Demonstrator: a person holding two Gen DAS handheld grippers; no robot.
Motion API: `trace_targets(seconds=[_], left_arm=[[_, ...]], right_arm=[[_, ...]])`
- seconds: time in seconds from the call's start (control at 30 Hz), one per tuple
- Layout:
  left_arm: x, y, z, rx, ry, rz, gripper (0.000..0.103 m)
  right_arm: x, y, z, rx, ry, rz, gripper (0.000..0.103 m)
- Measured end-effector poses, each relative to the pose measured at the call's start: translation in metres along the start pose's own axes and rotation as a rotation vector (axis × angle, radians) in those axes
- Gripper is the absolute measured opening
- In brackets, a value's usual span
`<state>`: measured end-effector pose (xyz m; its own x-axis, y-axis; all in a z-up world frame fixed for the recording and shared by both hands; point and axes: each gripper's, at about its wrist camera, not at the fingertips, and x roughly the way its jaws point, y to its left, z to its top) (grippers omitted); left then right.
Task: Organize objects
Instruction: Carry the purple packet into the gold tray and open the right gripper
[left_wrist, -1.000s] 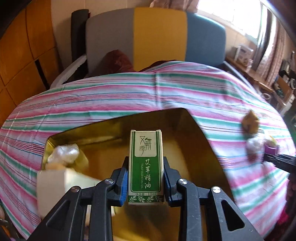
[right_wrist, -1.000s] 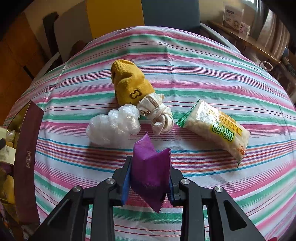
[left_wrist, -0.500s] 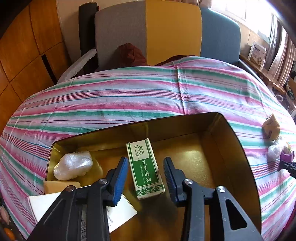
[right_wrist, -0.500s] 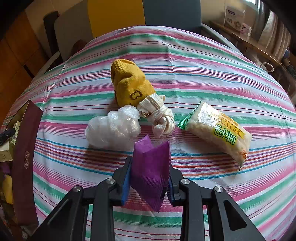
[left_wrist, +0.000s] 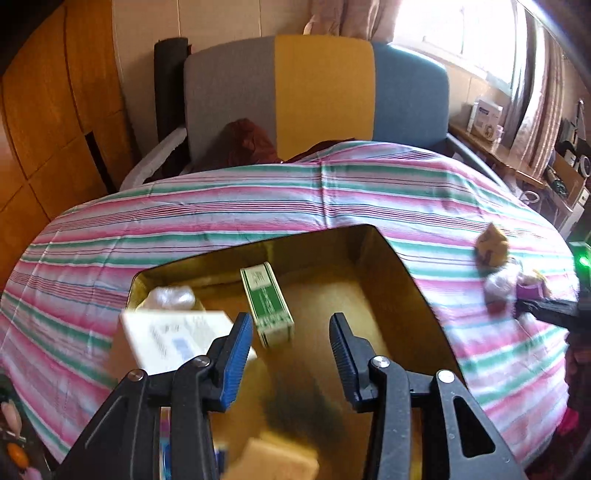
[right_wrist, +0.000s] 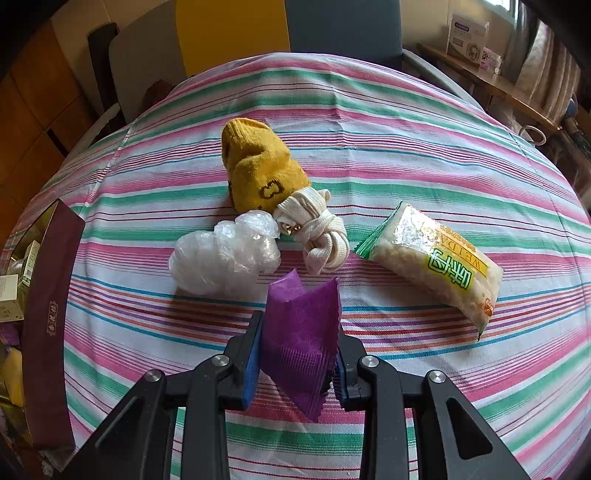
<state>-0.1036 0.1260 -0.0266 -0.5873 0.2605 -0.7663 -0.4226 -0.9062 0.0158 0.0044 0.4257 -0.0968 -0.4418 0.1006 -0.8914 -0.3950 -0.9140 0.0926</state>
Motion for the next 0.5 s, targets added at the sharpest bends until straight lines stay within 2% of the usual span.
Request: trace_targets(seconds=[0.2,0.5], left_arm=[[-0.036,-0.012,-0.03,0.009,-0.029,-0.006,0.043],[-0.049,-0.014,-0.061,-0.003,-0.004,-0.004,0.043]], right_arm=[[-0.001,0.001,0.0,-0.01,-0.006,-0.01,0.032],[-0.002,0.001,-0.002,-0.007,-0.011,-0.017,0.032]])
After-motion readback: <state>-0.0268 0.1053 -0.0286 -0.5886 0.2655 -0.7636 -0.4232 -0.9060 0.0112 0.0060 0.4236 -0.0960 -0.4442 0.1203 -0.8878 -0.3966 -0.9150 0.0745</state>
